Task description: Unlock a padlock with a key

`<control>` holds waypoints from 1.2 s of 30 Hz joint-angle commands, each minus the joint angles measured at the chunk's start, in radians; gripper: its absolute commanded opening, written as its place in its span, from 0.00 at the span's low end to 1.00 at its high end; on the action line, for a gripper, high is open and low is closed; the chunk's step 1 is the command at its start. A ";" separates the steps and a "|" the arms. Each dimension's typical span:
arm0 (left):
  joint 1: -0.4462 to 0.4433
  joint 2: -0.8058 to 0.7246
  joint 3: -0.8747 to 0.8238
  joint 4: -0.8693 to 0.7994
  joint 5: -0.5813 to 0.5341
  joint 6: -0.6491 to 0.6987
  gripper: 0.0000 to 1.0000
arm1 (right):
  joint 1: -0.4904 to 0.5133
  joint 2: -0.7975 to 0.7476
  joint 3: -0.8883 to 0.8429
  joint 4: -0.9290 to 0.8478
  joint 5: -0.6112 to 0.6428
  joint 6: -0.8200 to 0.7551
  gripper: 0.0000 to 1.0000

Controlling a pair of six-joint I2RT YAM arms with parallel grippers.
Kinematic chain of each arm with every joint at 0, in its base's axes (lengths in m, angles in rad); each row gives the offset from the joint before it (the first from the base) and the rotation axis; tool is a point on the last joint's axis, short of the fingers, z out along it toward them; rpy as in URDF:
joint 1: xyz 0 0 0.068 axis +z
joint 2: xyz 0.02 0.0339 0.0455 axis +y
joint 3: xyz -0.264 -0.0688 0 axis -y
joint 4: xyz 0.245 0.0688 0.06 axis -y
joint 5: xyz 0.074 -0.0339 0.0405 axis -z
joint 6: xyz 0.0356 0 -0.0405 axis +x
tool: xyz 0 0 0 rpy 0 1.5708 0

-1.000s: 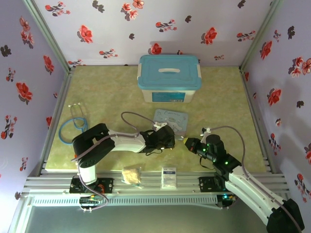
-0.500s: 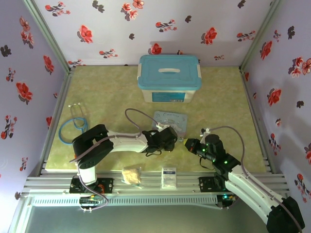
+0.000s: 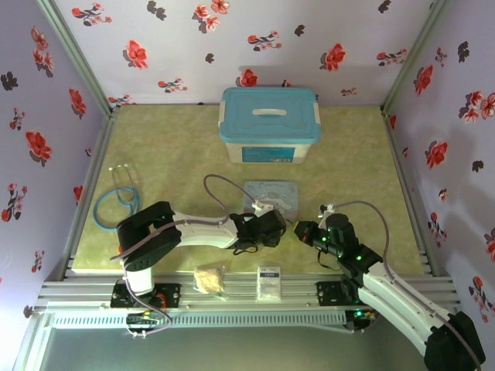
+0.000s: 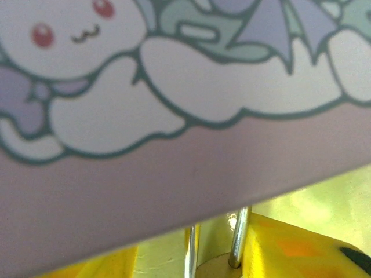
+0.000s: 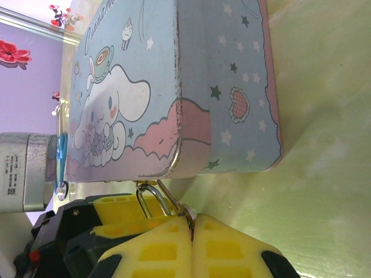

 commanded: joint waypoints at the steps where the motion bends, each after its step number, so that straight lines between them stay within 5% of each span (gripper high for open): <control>1: -0.018 -0.006 -0.006 -0.074 -0.003 0.001 0.45 | -0.005 -0.006 0.021 0.018 0.020 0.000 0.00; 13: -0.032 -0.052 -0.065 0.010 -0.010 0.003 0.55 | -0.005 -0.011 0.015 0.010 0.022 0.002 0.00; 36: -0.031 -0.076 -0.127 0.140 0.020 -0.035 0.17 | -0.002 0.005 0.002 0.032 0.013 0.019 0.00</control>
